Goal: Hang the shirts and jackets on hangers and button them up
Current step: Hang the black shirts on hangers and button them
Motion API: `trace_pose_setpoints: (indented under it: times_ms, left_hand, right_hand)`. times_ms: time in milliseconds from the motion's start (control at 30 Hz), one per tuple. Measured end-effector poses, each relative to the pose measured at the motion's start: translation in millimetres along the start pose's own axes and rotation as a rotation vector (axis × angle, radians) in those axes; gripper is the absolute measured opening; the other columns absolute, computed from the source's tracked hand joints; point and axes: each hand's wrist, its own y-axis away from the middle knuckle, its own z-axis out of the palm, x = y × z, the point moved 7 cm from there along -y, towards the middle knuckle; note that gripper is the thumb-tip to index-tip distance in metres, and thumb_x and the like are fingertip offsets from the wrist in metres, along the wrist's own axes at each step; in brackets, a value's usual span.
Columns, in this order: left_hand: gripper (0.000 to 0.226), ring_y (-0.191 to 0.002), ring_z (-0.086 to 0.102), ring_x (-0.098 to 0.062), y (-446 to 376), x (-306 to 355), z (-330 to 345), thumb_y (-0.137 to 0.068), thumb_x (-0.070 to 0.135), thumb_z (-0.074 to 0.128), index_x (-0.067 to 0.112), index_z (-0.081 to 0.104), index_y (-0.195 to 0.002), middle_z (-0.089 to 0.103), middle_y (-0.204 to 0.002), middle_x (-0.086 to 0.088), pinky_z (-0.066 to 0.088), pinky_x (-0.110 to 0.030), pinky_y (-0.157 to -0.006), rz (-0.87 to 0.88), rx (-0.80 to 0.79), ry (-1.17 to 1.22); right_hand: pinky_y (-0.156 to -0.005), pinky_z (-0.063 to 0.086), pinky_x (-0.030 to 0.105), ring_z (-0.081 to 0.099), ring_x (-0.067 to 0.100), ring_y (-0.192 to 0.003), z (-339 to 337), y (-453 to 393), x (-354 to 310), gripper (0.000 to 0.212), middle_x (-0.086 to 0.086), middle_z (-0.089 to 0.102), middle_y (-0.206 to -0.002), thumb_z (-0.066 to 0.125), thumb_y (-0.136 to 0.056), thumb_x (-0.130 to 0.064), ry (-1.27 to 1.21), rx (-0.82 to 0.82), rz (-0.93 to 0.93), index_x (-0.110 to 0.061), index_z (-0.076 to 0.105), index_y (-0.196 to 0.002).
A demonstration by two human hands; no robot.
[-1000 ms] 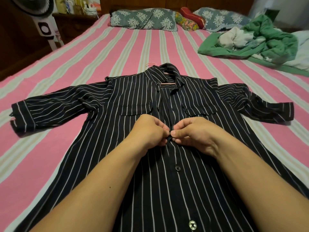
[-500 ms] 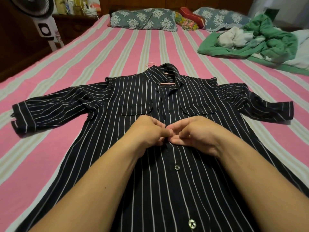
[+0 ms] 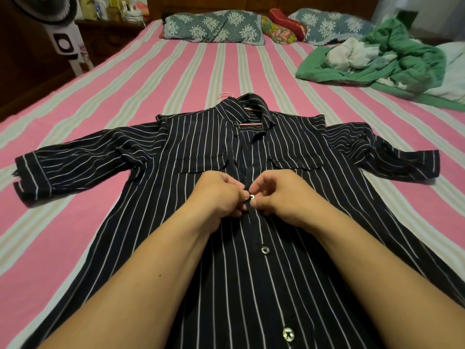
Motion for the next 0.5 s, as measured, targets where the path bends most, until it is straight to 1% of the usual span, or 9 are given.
trace_pose_setpoints:
  times_ms: [67, 133, 200, 267, 333, 367, 433, 500]
  left_hand:
    - [0.015, -0.057, 0.063, -0.017, -0.6, -0.5, -0.4, -0.091, -0.002, 0.068, 0.010, 0.061, -0.086, 0.066, -0.069, -0.011, 0.048, -0.023, -0.046, 0.003, 0.001, -0.028]
    - [0.016, -0.059, 0.062, -0.017, -1.2, -0.9, -0.8, -0.091, 0.000, 0.068, 0.013, 0.061, -0.085, 0.067, -0.066, -0.010, 0.045, -0.022, -0.047, 0.001, 0.000, -0.053]
    - [0.015, -0.059, 0.061, -0.017, -1.2, -0.4, -0.8, -0.091, 0.002, 0.068, 0.014, 0.061, -0.085, 0.067, -0.065, -0.009, 0.044, -0.021, -0.047, 0.000, -0.003, -0.070]
    - [0.015, -0.063, 0.062, -0.020, -1.1, -0.1, -0.6, -0.091, 0.002, 0.069, 0.013, 0.061, -0.085, 0.068, -0.066, -0.010, 0.045, -0.023, -0.049, -0.005, -0.007, -0.077]
    - [0.015, -0.066, 0.063, -0.022, -1.3, -0.2, 0.0, -0.091, 0.001, 0.068, 0.012, 0.061, -0.085, 0.068, -0.066, -0.011, 0.047, -0.025, -0.052, -0.014, -0.011, -0.074]
    - [0.015, -0.067, 0.063, -0.023, -1.7, -0.7, 0.2, -0.091, 0.000, 0.068, 0.012, 0.061, -0.085, 0.068, -0.066, -0.011, 0.048, -0.025, -0.053, -0.017, -0.013, -0.065]
    - [0.016, -0.067, 0.064, -0.023, -2.4, -1.2, 0.7, -0.090, -0.002, 0.068, 0.011, 0.060, -0.085, 0.067, -0.067, -0.012, 0.049, -0.026, -0.053, -0.019, -0.015, -0.045]
    - [0.016, -0.065, 0.065, -0.022, -3.3, -1.2, 1.0, -0.090, -0.002, 0.067, 0.011, 0.060, -0.085, 0.067, -0.068, -0.013, 0.051, -0.025, -0.052, -0.017, -0.014, -0.036]
  right_hand:
    - [-0.070, 0.054, 0.027, 0.064, 0.008, -0.068, -2.8, -1.4, -3.8, 0.015, -0.005, 0.069, -0.076, 0.081, -0.081, -0.014, 0.193, 0.057, -0.055, -0.023, 0.070, -0.084]
    - [-0.072, 0.051, 0.024, 0.064, 0.006, -0.075, -4.4, -1.1, -7.2, 0.012, -0.007, 0.069, -0.078, 0.082, -0.082, -0.021, 0.289, 0.073, -0.090, -0.026, 0.071, -0.083]
    - [-0.072, 0.049, 0.023, 0.061, 0.002, -0.077, -4.6, -0.7, -9.7, 0.011, -0.009, 0.068, -0.077, 0.081, -0.083, -0.025, 0.357, 0.064, -0.114, -0.029, 0.070, -0.082]
    - [-0.067, 0.045, 0.018, 0.060, -0.001, -0.075, -3.9, -0.3, -10.1, 0.012, -0.010, 0.067, -0.077, 0.079, -0.084, -0.027, 0.389, 0.044, -0.113, -0.031, 0.069, -0.082]
    - [-0.061, 0.042, 0.014, 0.060, -0.002, -0.073, -3.0, 0.5, -9.2, 0.009, -0.010, 0.067, -0.077, 0.077, -0.085, -0.027, 0.396, 0.032, -0.099, -0.028, 0.069, -0.082]
    - [-0.060, 0.043, 0.014, 0.061, -0.001, -0.072, -3.0, 0.8, -8.9, 0.006, -0.010, 0.067, -0.076, 0.076, -0.085, -0.026, 0.390, 0.033, -0.092, -0.027, 0.070, -0.083]
    - [-0.060, 0.048, 0.018, 0.063, 0.002, -0.071, -3.4, 1.1, -9.2, 0.003, -0.008, 0.068, -0.076, 0.074, -0.082, -0.025, 0.376, 0.041, -0.077, -0.025, 0.071, -0.082]
    - [-0.066, 0.053, 0.023, 0.064, 0.004, -0.072, -3.5, 0.2, -10.2, 0.001, -0.007, 0.069, -0.074, 0.073, -0.080, -0.024, 0.367, 0.042, -0.067, -0.024, 0.072, -0.080]
